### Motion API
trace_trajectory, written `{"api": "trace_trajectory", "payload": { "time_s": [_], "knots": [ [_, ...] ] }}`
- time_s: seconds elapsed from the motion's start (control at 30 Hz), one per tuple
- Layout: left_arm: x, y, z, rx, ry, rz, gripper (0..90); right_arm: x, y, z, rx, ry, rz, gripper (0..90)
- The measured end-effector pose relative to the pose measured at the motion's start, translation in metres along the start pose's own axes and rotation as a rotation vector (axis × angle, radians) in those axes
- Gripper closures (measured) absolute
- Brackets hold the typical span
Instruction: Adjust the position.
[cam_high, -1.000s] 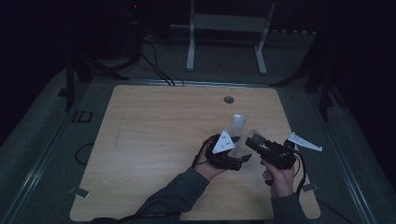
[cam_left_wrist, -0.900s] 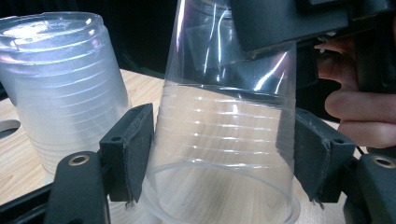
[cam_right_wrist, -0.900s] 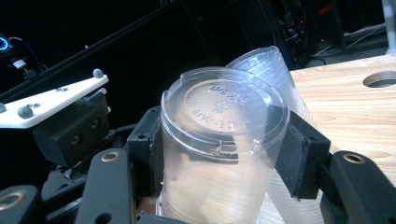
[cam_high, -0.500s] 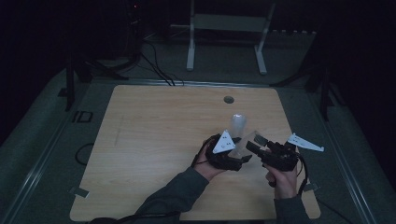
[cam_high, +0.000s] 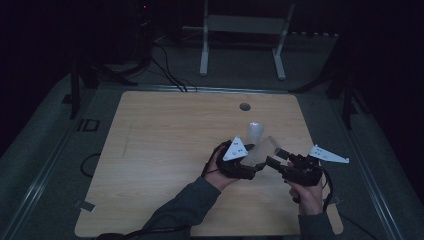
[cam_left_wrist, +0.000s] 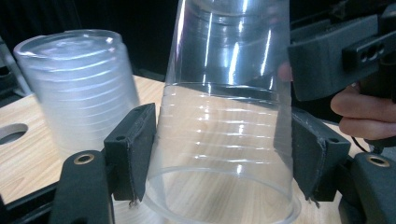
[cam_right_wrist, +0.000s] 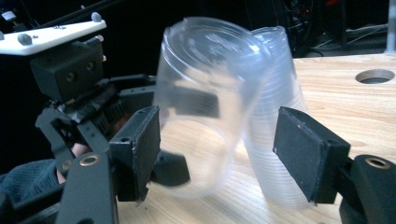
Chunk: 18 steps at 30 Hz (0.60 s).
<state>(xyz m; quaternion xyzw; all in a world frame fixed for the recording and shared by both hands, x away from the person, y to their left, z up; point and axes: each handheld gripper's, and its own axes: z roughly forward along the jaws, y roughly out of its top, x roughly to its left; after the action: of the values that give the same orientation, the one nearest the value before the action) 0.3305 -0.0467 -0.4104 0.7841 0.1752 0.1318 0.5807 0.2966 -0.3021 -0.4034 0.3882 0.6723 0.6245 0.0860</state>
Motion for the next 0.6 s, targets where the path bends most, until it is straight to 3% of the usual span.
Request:
{"api": "trace_trajectory", "payload": {
  "time_s": [0.27, 0.6],
  "knots": [
    [0.003, 0.002, -0.008, 0.001, 0.000, 0.005, 31.4, -0.005, -0.002, -0.005, 0.021, -0.022, -0.014, 35.3],
    [0.006, 0.005, -0.015, 0.017, -0.007, 0.014, 31.4, -0.001, 0.002, -0.004, 0.123, -0.093, -0.144, 40.6]
  ]
}}
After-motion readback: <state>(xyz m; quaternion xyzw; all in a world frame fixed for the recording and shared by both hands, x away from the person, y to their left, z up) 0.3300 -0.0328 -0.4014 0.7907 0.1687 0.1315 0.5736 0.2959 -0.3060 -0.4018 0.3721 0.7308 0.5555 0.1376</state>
